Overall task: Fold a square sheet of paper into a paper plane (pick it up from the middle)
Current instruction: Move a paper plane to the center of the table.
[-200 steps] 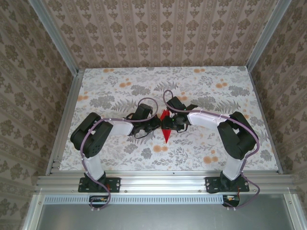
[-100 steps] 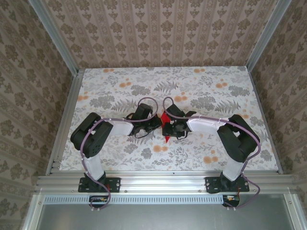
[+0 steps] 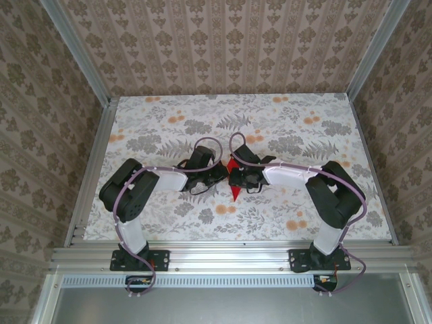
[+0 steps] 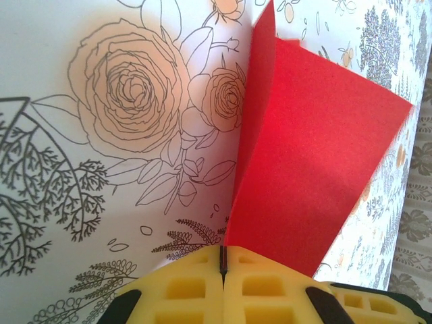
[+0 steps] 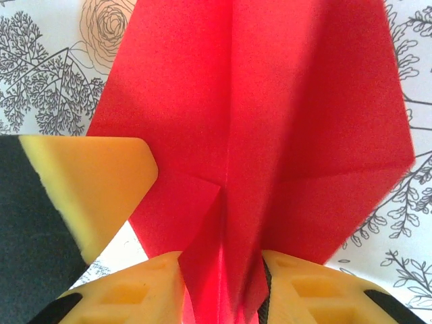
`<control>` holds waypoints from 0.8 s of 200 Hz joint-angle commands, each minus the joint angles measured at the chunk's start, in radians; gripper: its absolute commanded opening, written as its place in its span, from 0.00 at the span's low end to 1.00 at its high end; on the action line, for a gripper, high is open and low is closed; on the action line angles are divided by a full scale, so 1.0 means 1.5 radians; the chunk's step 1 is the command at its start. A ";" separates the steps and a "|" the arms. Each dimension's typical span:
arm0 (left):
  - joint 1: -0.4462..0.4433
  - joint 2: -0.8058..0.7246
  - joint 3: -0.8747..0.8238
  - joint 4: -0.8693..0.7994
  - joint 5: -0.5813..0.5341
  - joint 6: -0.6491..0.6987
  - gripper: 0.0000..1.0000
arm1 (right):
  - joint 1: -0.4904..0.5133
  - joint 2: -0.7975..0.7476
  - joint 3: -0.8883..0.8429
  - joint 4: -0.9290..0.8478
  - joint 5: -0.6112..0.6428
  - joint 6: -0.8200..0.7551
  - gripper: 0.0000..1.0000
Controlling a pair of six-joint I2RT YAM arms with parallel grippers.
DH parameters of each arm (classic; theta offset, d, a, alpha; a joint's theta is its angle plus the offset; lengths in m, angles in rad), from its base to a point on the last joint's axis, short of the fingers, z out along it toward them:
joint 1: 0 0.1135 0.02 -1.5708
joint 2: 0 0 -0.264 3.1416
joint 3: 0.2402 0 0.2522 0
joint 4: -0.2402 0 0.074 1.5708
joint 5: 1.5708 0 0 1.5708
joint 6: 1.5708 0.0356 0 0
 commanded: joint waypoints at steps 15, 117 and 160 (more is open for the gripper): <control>0.005 0.002 -0.011 0.013 0.009 -0.007 0.01 | 0.004 0.034 0.030 -0.014 0.025 0.008 0.28; 0.011 -0.015 -0.018 0.014 0.004 -0.008 0.11 | 0.012 0.064 0.062 -0.060 0.082 0.022 0.08; 0.056 -0.064 -0.037 -0.013 0.010 0.014 0.33 | 0.012 0.022 0.086 -0.155 0.111 -0.062 0.02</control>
